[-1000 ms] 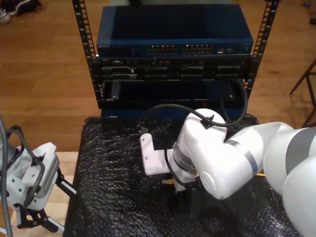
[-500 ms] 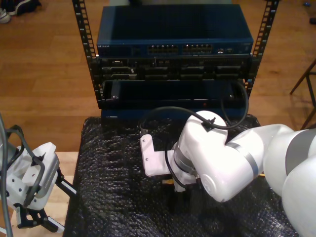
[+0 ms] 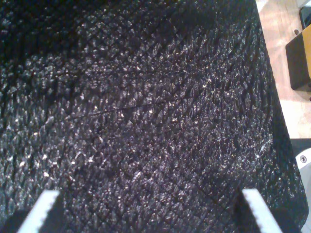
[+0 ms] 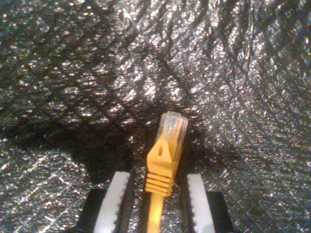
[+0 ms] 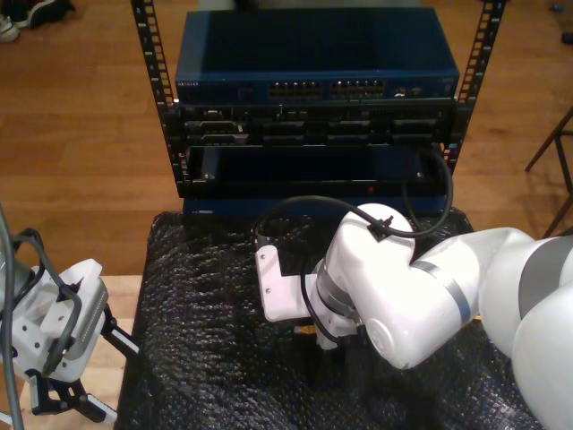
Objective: Grab the cable and plug it in
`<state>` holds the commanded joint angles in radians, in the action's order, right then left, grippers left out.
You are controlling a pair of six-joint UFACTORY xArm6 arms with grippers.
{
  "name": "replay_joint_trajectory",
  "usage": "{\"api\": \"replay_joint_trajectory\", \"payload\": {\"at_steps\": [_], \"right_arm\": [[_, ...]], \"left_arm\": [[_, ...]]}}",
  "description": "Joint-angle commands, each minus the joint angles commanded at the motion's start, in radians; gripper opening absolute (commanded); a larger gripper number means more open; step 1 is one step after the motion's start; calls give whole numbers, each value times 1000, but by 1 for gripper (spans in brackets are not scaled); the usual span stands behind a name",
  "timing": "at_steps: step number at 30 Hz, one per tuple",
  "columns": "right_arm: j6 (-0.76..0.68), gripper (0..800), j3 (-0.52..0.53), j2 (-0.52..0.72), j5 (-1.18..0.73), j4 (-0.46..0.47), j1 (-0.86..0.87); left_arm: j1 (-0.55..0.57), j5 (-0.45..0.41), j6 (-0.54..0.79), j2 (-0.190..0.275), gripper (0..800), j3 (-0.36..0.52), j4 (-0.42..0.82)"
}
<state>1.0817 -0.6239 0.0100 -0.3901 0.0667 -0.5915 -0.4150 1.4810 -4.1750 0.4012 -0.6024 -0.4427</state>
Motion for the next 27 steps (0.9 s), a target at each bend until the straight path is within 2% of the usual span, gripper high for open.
{"api": "replay_joint_trajectory", "payload": {"at_steps": [8,10,18,27], "right_arm": [[-3,224,2,0,0,0,-2],[-6,193,2,0,0,0,-2],[-17,173,2,0,2,3,-3],[-51,129,18,6,23,51,-3]], "left_arm": [[0,0,2,0,800,0,0],[0,0,2,0,800,0,0],[0,0,2,0,800,0,0],[0,0,2,-2,800,0,0]]}}
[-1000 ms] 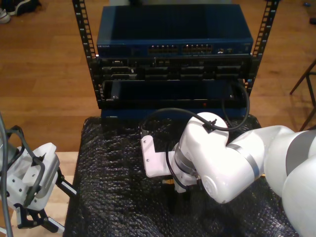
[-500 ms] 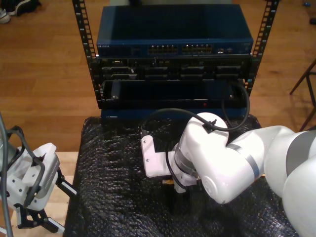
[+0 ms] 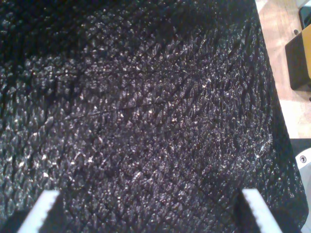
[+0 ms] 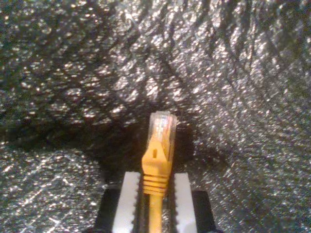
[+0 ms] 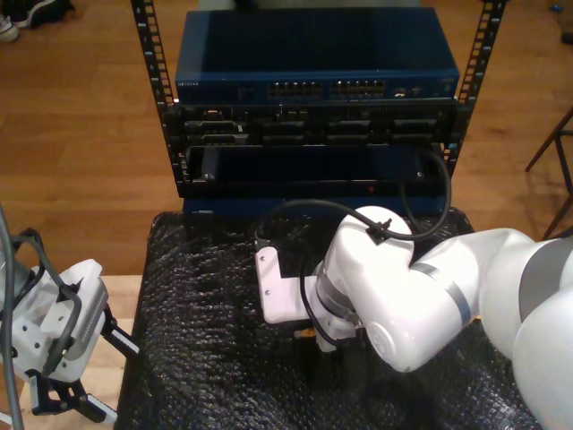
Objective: Grab the cable and plug it in
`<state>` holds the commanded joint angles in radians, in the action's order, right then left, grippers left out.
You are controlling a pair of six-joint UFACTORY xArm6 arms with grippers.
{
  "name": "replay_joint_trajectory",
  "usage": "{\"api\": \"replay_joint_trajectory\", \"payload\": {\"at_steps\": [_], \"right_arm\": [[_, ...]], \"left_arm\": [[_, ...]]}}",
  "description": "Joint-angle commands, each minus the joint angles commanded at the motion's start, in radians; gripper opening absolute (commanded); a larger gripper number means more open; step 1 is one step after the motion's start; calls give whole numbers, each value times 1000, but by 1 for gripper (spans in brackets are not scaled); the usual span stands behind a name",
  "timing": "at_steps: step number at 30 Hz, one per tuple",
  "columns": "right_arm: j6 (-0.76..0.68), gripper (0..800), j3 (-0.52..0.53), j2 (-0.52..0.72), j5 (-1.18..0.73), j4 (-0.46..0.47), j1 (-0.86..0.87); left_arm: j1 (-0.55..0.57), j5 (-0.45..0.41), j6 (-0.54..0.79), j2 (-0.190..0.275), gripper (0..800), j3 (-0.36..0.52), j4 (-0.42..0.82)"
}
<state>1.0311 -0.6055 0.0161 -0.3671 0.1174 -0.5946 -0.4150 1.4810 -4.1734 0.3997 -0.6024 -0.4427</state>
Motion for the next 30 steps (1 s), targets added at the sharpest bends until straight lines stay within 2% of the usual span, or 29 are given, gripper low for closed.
{"api": "replay_joint_trajectory", "payload": {"at_steps": [3,10,11,16,25,30], "right_arm": [[-35,95,9,3,6,21,0],[-101,84,14,3,6,98,-2],[-109,47,15,3,6,98,-2],[-117,6,15,5,6,104,-3],[-114,4,17,81,-15,94,8],[-112,4,14,153,-146,89,55]], "left_arm": [[0,0,0,0,800,0,0],[0,2,0,0,800,0,0],[0,2,0,0,800,0,0],[0,2,0,0,800,0,0],[0,3,-2,0,800,0,0],[25,12,-5,2,800,0,-9]]}}
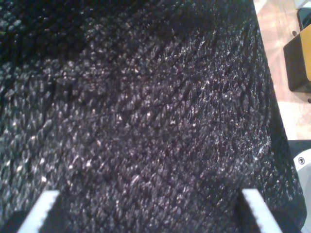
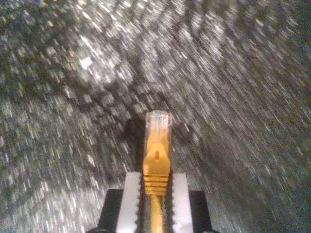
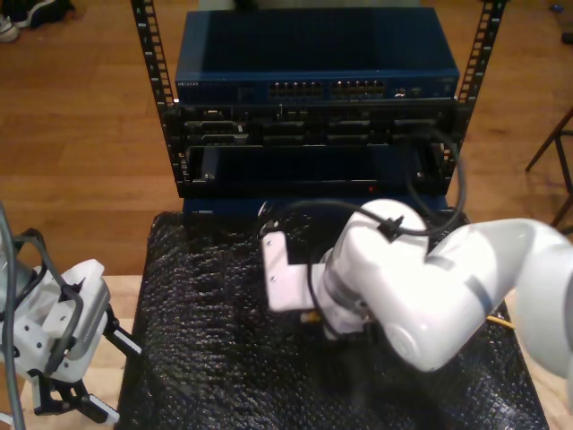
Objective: Grab the cable and plug it in
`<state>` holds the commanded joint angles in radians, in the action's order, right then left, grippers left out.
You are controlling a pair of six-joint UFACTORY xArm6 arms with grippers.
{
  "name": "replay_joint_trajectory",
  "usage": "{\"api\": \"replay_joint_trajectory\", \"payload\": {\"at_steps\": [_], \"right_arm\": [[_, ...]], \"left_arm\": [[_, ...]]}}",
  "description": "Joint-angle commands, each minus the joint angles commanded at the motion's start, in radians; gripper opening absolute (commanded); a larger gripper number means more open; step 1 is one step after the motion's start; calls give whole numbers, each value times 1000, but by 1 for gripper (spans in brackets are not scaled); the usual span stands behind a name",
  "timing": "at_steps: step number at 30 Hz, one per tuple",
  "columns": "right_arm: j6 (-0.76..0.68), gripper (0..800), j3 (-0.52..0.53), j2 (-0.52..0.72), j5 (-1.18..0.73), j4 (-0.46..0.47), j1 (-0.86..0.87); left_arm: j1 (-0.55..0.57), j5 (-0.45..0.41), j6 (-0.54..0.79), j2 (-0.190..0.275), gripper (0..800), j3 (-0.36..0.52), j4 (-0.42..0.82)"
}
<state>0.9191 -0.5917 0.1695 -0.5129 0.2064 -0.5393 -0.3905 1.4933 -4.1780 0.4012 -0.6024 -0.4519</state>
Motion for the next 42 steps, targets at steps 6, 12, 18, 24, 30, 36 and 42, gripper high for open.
{"api": "replay_joint_trajectory", "payload": {"at_steps": [6,12,18,24,30,36,42], "right_arm": [[3,4,26,69,-75,-34,14],[52,3,60,133,-110,-112,18],[130,4,49,184,-190,-210,49],[176,3,11,255,-292,-249,68],[229,3,-9,316,-358,-327,84],[318,4,-64,325,-465,-466,144],[339,4,-127,328,-557,-502,207]], "left_arm": [[44,28,2,0,800,2,-101],[141,55,-48,2,800,0,-212],[233,55,-132,17,800,-14,-259],[292,44,-153,15,800,-51,-278],[370,41,-184,-17,800,-112,-330],[443,17,-199,-37,800,-163,-344],[499,11,-249,-48,800,-187,-348]]}}
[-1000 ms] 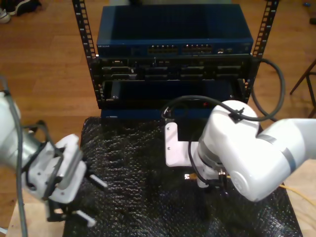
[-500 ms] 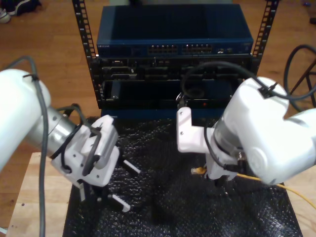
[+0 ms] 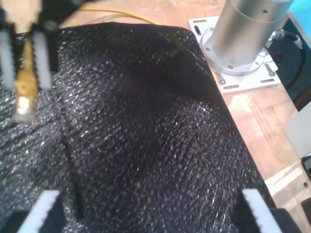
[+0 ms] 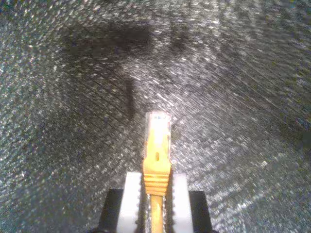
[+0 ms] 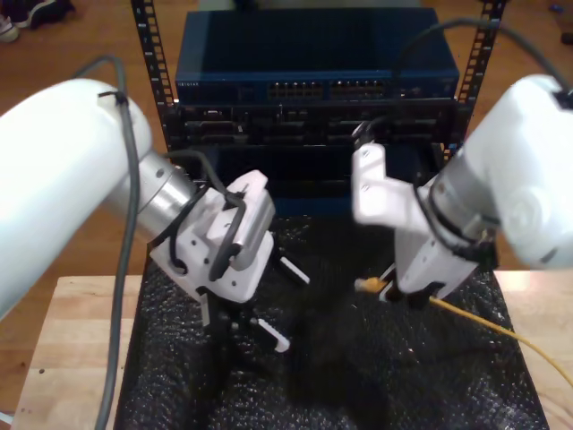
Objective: Grab the cable and plug it in
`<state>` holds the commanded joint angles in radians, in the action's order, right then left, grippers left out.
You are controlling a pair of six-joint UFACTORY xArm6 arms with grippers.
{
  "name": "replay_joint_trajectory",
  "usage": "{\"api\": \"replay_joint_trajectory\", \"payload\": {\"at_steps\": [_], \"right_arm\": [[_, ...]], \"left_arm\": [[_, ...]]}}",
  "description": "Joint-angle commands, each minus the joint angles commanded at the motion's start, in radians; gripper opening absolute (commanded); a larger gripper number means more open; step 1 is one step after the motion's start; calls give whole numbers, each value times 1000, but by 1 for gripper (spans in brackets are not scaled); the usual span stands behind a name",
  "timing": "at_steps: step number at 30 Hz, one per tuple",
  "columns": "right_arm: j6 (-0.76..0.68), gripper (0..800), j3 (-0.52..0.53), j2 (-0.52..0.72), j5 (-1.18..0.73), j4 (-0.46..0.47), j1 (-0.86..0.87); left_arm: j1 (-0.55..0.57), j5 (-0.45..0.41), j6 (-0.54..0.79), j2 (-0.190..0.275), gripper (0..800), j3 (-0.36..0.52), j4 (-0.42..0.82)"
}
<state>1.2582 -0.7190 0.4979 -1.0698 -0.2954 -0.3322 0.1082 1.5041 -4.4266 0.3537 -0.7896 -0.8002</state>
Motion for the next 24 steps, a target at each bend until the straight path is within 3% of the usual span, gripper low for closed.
{"api": "replay_joint_trajectory", "payload": {"at_steps": [6,12,24], "right_arm": [[3,4,-40,20,-78,-78,8],[3,4,-66,29,-87,-91,23],[3,4,-100,43,-126,-140,29]], "left_arm": [[55,-37,-21,-9,800,-15,-44],[54,-37,-18,-25,800,-44,-144],[34,-49,-18,-55,800,-121,-210]]}}
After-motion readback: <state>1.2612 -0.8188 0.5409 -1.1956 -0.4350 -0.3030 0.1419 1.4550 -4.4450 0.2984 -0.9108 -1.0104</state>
